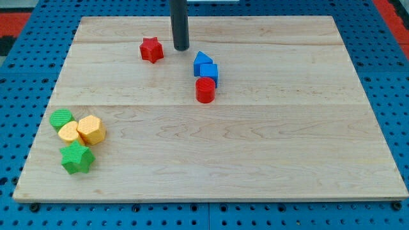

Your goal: Slide the red star left of blue cube

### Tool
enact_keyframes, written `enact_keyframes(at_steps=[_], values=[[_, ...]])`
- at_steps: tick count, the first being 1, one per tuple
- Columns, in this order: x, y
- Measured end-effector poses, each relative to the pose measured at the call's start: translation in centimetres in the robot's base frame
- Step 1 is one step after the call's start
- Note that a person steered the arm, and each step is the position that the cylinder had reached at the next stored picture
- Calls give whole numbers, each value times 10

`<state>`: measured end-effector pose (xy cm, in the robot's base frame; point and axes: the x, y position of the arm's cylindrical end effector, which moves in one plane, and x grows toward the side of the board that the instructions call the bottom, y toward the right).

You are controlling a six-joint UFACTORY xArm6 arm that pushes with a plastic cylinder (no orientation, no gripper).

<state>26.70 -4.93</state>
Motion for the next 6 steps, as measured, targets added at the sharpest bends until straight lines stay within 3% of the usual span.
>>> enact_keyframes(at_steps=[1,2,3,4,5,6], values=[[-17,-57],[43,-62],[71,-25],[43,-99],[65,-127],[119,-66]])
